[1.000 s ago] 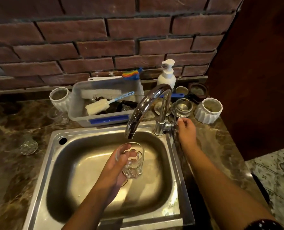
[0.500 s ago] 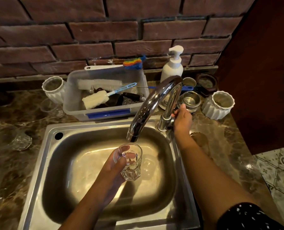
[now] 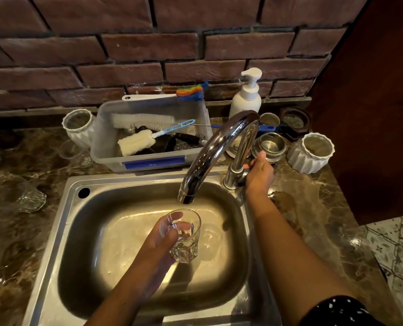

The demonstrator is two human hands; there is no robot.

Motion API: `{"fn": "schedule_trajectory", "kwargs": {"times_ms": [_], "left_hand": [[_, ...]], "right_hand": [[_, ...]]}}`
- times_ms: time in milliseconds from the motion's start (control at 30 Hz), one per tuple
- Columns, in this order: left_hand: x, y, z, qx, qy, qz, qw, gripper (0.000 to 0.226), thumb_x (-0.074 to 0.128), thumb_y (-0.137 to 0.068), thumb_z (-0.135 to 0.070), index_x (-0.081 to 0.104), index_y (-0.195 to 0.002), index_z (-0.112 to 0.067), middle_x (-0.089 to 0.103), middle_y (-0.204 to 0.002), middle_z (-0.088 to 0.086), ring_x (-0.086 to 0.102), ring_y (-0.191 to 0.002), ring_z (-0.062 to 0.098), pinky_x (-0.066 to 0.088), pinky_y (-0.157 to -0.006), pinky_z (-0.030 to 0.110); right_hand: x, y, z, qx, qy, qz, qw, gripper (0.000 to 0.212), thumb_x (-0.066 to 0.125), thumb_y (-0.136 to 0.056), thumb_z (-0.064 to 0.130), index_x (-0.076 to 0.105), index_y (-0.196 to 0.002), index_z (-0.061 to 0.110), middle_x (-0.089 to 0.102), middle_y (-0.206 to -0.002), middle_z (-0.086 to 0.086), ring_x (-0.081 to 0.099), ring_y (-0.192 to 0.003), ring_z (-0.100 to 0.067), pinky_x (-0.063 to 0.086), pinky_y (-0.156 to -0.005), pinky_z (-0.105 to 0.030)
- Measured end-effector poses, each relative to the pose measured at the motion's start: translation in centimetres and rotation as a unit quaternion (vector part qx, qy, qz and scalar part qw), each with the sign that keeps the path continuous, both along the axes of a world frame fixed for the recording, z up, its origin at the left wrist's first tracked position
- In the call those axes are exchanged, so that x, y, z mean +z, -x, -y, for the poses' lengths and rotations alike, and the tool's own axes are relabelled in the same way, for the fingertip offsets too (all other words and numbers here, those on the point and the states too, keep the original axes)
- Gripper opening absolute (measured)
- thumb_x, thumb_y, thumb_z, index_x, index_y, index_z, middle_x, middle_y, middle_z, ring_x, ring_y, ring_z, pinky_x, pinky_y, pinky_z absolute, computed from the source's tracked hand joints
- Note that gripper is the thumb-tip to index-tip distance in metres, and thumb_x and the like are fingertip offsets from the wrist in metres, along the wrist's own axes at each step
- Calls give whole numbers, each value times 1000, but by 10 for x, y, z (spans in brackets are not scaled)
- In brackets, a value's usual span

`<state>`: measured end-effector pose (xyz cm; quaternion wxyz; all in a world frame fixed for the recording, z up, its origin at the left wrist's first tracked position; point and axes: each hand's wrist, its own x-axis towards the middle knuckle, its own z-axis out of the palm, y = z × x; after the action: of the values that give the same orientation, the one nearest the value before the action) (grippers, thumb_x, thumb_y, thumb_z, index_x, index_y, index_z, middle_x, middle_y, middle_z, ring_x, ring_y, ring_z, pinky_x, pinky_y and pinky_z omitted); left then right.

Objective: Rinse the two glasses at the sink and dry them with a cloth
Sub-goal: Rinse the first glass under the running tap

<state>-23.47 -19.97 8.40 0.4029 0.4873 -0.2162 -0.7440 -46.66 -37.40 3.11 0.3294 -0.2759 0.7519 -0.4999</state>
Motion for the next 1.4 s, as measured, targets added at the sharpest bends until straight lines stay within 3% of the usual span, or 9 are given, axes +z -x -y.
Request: {"fn": "schedule_trajectory", "kwargs": {"times_ms": [233,400,567,900,967,1067,1200,1300,1400], "left_hand": [[3,3,1,3,-1,-7,1000,102,94,-48,-57,53,-134,-20,66,-129,16,67,-112,32,58,-83,42],[5,4,-1,6,-1,-11,1000,104,94,-49,-57,52,-136,-18,65,-129,18,67,-110,31,58,-83,41],[11,8,1,3,3,6,1000,101,94,-42,-62,57,-126,-21,70,-116,12,68,-105,29,60,-81,38],[11,6,3,11,8,29,999,82,91,-51,-53,61,-123,-28,64,-127,15,64,-111,33,57,-83,39],[12,6,3,18,18,40,999,73,78,-59,-45,58,-127,-26,61,-131,18,60,-116,35,53,-85,41],[12,4,4,25,31,49,998,73,71,-58,-40,57,-128,-24,59,-133,16,59,-116,34,51,-86,42],[12,3,5,34,50,60,996,58,64,-67,-24,60,-125,-26,60,-129,10,57,-120,35,50,-90,45],[15,2,7,46,62,78,994,53,55,-75,-18,61,-126,-27,60,-129,8,56,-122,33,48,-103,54],[22,2,9,52,76,95,991,45,54,-85,-11,61,-126,-27,60,-132,7,57,-122,32,46,-104,58]], "right_hand": [[4,-1,-2,-3,1,-17,1000,51,31,-108,42,58,-79,9,60,-81,-10,51,-74,-22,33,-63,-30],[-2,-4,1,-29,-3,14,999,52,32,-106,49,53,-66,21,64,-78,-8,59,-78,-25,48,-76,-40],[0,-4,0,-33,-3,24,999,52,32,-106,48,55,-70,18,65,-82,-9,58,-77,-24,44,-73,-35],[0,-5,-2,-28,-30,63,997,55,31,-97,62,59,-68,24,72,-74,-2,70,-88,-35,55,-88,-54],[2,-3,-7,-9,-11,83,996,51,35,-99,58,63,-73,25,73,-72,1,71,-86,-37,56,-87,-57],[7,0,-22,11,10,55,998,38,42,-104,40,71,-89,21,73,-87,-2,69,-88,-28,55,-92,-56],[25,-3,-58,-13,5,18,1000,35,52,-103,20,56,-136,11,62,-129,-6,58,-117,-16,50,-101,-34],[41,-24,-102,5,12,18,1000,37,54,-101,19,51,-137,16,58,-130,-2,57,-117,-14,50,-103,-36],[60,-54,-142,117,10,49,992,31,54,-102,23,53,-133,23,63,-125,0,62,-111,-14,55,-92,-32]]}}
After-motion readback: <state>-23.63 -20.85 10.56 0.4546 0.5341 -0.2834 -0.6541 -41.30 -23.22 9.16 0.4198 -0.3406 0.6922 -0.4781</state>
